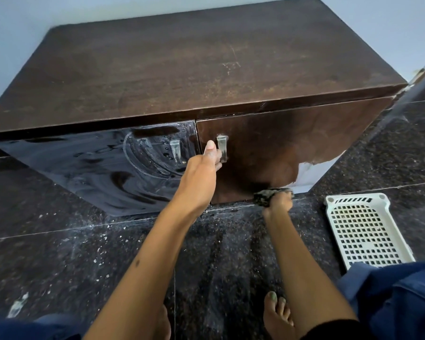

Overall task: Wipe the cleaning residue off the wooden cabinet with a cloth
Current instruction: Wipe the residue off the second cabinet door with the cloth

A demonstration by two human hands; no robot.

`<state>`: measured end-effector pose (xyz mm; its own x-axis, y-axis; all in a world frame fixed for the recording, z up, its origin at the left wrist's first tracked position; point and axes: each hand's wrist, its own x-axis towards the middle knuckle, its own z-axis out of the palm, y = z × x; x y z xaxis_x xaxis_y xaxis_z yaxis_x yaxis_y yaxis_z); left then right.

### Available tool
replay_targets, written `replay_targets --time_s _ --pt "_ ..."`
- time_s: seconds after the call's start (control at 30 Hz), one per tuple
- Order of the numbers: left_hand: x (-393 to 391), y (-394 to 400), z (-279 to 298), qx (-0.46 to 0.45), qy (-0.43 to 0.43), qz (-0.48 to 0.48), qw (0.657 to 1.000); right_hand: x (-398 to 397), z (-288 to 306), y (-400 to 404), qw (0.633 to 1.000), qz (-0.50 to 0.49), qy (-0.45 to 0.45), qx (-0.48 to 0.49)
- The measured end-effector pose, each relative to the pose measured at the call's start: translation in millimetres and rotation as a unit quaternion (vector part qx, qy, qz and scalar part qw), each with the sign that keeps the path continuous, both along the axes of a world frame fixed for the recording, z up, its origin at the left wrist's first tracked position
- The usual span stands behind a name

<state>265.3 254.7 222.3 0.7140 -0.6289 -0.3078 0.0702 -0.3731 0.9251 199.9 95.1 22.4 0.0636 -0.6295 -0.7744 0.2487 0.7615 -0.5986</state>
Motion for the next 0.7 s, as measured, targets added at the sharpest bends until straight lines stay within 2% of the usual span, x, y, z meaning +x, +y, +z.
replay_targets --time_s 0.1,0.2,0.3,0.43,0.5,0.57,0.7 --pt "-2.8 0.3 -0.1 0.005 -0.004 -0.002 1.0 14.9 -4.8 40.6 0.987 0.131 -0.066 0.062" --pt "-3.1 1.2 2.5 0.005 0.009 -0.006 1.0 18.7 -4.2 54.3 0.971 0.176 -0.116 0.113" --pt "-3.4 2.9 5.1 0.009 0.023 -0.018 1.0 0.7 6.1 24.0 0.985 0.117 -0.084 0.094" --pt "1.5 5.5 5.8 0.015 0.014 -0.017 1.0 -7.7 34.6 -6.6 0.999 -0.047 -0.009 0.012" --pt "3.9 4.3 4.9 0.02 0.009 -0.01 1.0 11.7 41.3 11.2 0.998 -0.054 -0.01 -0.019" --pt "2.0 1.0 4.2 0.02 0.009 -0.004 1.0 33.0 46.0 45.2 0.999 -0.02 -0.016 -0.041" --pt "-3.2 -0.7 4.0 0.013 0.017 0.006 1.0 39.2 42.6 67.6 0.997 0.038 -0.049 0.044"
